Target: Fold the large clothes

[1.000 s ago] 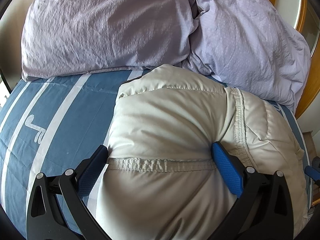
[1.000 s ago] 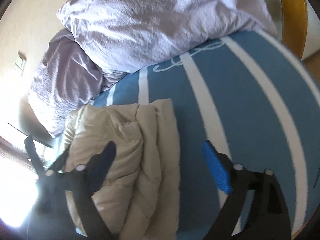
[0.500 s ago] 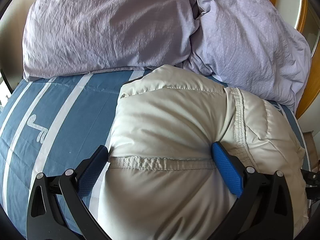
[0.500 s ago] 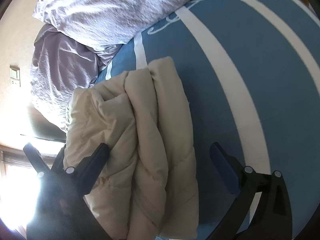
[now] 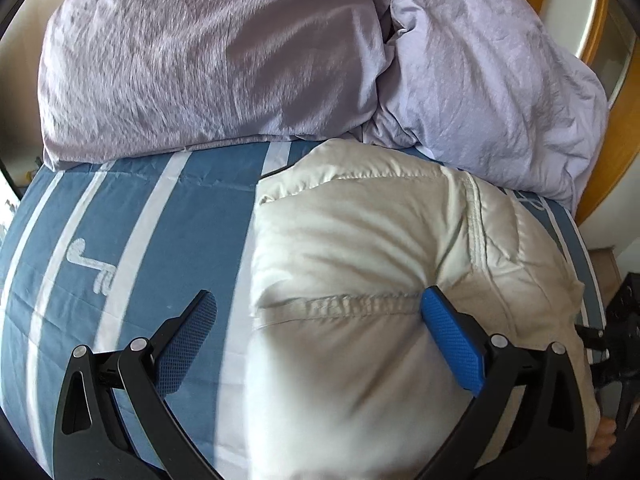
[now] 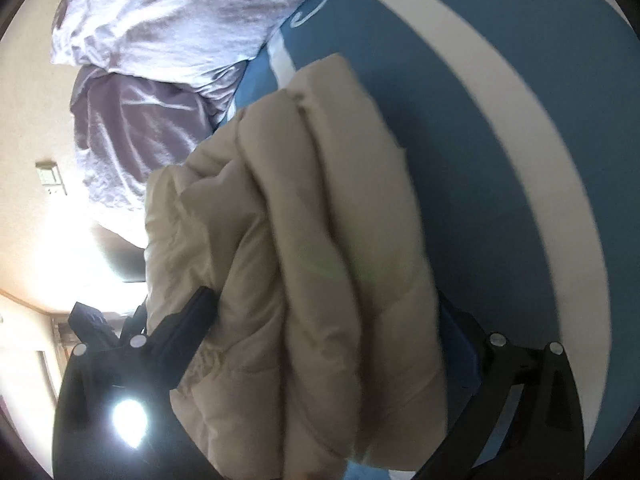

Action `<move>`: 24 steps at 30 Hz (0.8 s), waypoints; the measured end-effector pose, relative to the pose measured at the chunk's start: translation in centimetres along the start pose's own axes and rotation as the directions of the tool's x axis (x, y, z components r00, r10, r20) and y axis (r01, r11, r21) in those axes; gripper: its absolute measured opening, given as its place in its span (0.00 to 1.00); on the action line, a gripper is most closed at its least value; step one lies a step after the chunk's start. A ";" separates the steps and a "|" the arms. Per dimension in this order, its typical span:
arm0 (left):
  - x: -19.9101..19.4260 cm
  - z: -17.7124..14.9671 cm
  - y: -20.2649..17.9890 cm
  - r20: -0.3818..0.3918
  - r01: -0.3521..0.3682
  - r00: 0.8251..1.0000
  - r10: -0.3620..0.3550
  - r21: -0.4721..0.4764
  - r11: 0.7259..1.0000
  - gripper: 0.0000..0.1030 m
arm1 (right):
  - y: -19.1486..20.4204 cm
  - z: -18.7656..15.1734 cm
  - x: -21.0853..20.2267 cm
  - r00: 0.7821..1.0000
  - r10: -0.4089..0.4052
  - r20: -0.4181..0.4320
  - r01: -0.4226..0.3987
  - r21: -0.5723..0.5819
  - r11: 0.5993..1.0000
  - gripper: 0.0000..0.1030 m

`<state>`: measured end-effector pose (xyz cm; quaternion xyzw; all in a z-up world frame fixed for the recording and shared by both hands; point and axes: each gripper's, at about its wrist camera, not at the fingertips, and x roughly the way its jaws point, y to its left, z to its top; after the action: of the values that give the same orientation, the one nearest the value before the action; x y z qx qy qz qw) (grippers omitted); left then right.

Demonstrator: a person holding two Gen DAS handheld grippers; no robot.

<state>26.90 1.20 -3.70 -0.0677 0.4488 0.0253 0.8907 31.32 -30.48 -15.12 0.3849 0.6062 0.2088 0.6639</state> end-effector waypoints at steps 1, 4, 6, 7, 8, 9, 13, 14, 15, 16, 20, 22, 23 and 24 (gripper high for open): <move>-0.3 0.0 0.4 -0.005 0.007 1.000 -0.007 0.008 1.000 0.99 | 0.2 0.0 0.1 1.000 -0.007 0.003 0.007 -0.006 1.000 0.98; -1.0 0.0 2.0 -0.022 0.043 0.999 -0.043 0.007 0.999 0.99 | 0.5 -0.4 0.1 0.999 -0.028 0.031 0.028 -0.010 1.000 0.98; -1.3 -0.1 3.4 -0.038 0.072 0.997 -0.072 -0.010 0.997 0.99 | 0.6 -0.9 0.1 0.998 -0.035 0.060 0.037 -0.016 0.999 0.98; -1.5 -0.2 4.1 -0.046 0.087 0.995 -0.088 -0.021 0.996 0.99 | 0.6 -1.1 0.2 0.997 -0.039 0.068 0.041 -0.021 0.999 0.97; -1.5 -0.4 4.8 -0.057 0.107 0.992 -0.109 -0.034 0.994 0.99 | 0.5 -1.4 0.3 0.995 -0.044 0.084 0.046 -0.020 0.999 0.95; -1.5 -0.3 5.3 -0.067 0.120 0.990 -0.123 -0.045 0.992 0.99 | 0.4 -1.7 0.1 0.994 -0.048 0.097 0.050 -0.018 0.999 0.91; -1.0 -0.7 6.8 -0.116 0.185 0.974 -0.194 -0.087 0.979 0.99 | 0.3 -2.4 -0.2 0.989 -0.055 0.141 0.058 -0.018 0.998 0.76; -0.6 -0.9 6.9 -0.129 0.196 0.970 -0.208 -0.094 0.976 0.99 | 0.3 -2.6 -0.3 0.987 -0.058 0.148 0.062 -0.020 0.998 0.74; -0.5 -1.0 7.0 -0.136 0.207 0.966 -0.220 -0.101 0.973 0.99 | 0.3 -2.7 -0.4 0.987 -0.062 0.150 0.066 -0.023 0.998 0.72; -0.2 -1.1 7.0 -0.142 0.224 0.961 -0.239 -0.113 0.968 0.99 | 0.4 -2.6 -0.6 0.986 -0.070 0.149 0.074 -0.026 0.997 0.70; 0.7 -0.9 6.5 -0.149 0.280 0.941 -0.303 -0.159 0.947 0.99 | 0.7 -2.2 -0.3 0.986 -0.089 0.139 0.094 -0.036 0.995 0.70; 1.1 -0.8 6.0 -0.153 0.305 0.931 -0.332 -0.173 0.937 0.99 | 0.5 -1.8 -0.1 0.989 -0.075 0.126 0.080 -0.036 0.996 0.70; 1.3 -0.8 5.7 -0.160 0.316 0.926 -0.343 -0.175 0.933 0.99 | 0.2 -1.6 -0.1 0.992 -0.061 0.113 0.065 -0.035 0.997 0.71; 1.5 -0.9 5.5 -0.166 0.320 0.922 -0.349 -0.176 0.931 0.99 | 0.0 -1.3 0.0 0.994 -0.048 0.097 0.051 -0.034 0.998 0.74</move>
<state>26.52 6.45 -5.96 -0.2105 0.5123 -0.1015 0.8264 30.05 -30.15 -15.12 0.3674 0.5790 0.1844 0.7041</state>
